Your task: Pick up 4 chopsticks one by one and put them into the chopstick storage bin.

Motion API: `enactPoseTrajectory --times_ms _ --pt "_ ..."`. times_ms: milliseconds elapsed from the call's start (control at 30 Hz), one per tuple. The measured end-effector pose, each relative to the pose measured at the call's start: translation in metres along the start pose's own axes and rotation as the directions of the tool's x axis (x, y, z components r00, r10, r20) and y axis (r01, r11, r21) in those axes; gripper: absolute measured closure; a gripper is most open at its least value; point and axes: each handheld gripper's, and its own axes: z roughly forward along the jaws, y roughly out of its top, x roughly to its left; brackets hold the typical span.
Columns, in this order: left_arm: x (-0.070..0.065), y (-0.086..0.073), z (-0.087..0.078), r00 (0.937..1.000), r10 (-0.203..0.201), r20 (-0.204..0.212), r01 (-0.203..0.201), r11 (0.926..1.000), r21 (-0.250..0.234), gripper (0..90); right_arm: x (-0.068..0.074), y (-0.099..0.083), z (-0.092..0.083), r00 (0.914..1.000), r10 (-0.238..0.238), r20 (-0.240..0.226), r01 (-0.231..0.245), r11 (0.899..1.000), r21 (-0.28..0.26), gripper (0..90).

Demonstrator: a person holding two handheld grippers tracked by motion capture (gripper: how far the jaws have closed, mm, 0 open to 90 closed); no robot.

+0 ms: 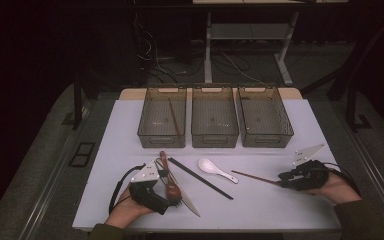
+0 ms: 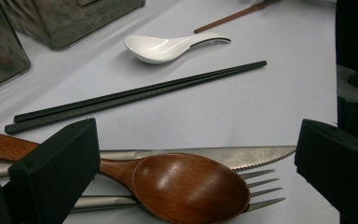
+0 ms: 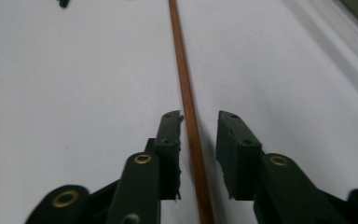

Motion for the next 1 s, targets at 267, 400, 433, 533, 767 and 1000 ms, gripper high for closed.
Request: enactPoseTrajectory --times_ms 267,400,433,533,767,1000 --pt "-0.0001 -0.0001 0.0003 1.0 0.001 0.001 -0.001 1.0 0.001 0.0 0.0001 -0.0017 0.0052 0.9997 -0.022 -0.007 0.022 0.999 0.034 77.1" --pt "-0.0003 -0.0002 0.0006 1.0 0.001 0.002 -0.001 1.0 0.002 0.0 0.0 -0.0018 0.0068 0.9993 -0.036 -0.014 0.036 0.998 0.042 79.8" --pt "-0.0002 -0.0002 0.0007 1.0 0.001 0.002 -0.001 1.0 0.002 0.0 0.0001 -0.0019 0.0071 0.9992 -0.036 -0.015 0.037 0.998 0.042 80.8" --pt "-0.0004 -0.0004 0.0012 1.0 0.001 0.002 -0.001 1.0 0.001 0.0 -0.0004 -0.0018 0.0073 0.9972 -0.074 -0.007 0.074 0.996 0.051 81.6" --pt "-0.0005 -0.0004 0.0015 1.0 0.001 0.003 -0.001 1.0 0.004 0.0 -0.0002 -0.0022 0.0072 0.9965 -0.082 -0.017 0.083 0.996 0.044 83.2" --pt "-0.0003 -0.0004 0.0016 1.0 0.001 0.005 -0.001 1.0 0.004 0.0 -0.005 -0.0031 0.0066 0.9978 -0.052 -0.041 0.054 0.998 0.036 83.6"
